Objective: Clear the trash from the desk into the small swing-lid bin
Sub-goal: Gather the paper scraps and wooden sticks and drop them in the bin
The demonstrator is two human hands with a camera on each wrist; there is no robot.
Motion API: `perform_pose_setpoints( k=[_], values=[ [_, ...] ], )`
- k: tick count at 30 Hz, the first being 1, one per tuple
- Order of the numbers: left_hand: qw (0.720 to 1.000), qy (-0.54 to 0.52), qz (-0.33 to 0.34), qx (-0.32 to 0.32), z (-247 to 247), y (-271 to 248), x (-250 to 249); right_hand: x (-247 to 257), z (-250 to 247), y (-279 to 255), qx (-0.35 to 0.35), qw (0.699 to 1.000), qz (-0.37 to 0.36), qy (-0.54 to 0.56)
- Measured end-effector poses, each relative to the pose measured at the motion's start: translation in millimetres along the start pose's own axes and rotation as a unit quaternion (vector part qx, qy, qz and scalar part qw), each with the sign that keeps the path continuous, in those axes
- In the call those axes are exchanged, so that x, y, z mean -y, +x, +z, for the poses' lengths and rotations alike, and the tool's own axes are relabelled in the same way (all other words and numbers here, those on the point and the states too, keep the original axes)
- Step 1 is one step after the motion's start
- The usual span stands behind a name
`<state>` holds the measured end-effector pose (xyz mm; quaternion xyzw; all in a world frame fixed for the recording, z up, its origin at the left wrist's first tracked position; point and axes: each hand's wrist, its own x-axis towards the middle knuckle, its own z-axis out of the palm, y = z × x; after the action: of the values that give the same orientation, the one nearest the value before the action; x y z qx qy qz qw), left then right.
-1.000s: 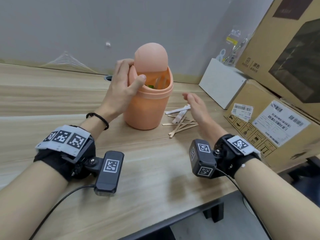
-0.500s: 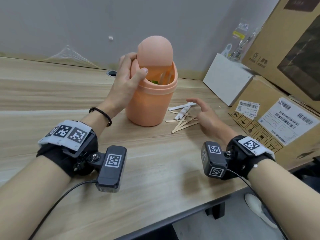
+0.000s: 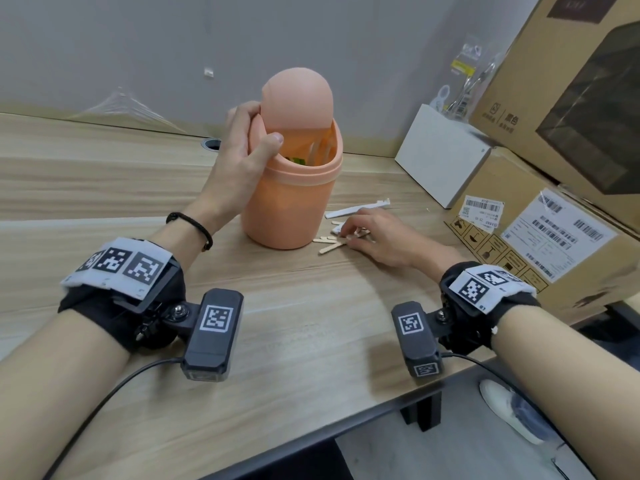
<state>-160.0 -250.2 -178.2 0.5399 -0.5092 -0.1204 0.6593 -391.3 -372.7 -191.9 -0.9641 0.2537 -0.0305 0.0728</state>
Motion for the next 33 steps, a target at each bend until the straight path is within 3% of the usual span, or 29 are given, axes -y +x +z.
perform_pose_setpoints(
  k=[7, 11, 19, 25, 33],
  values=[
    [1.0, 0.003, 0.004, -0.001, 0, 1, 0, 0, -2, 0, 0.003, 1.0, -0.01, -0.005],
    [1.0, 0.004, 0.004, 0.003, 0, 1, 1, -4, -9, -2, 0.04, 0.999, 0.029, 0.002],
    [1.0, 0.001, 0.006, 0.007, -1, 1, 1, -7, -16, 2, 0.081, 0.994, 0.034, -0.066],
    [1.0, -0.005, 0.0, 0.009, -1, 1, 0, 10, -23, 23, 0.153, 0.97, 0.041, -0.182],
    [1.0, -0.008, 0.001, 0.011, -2, 0, -2, 7, -20, 32, 0.179, 0.966, 0.083, -0.167]
  ],
)
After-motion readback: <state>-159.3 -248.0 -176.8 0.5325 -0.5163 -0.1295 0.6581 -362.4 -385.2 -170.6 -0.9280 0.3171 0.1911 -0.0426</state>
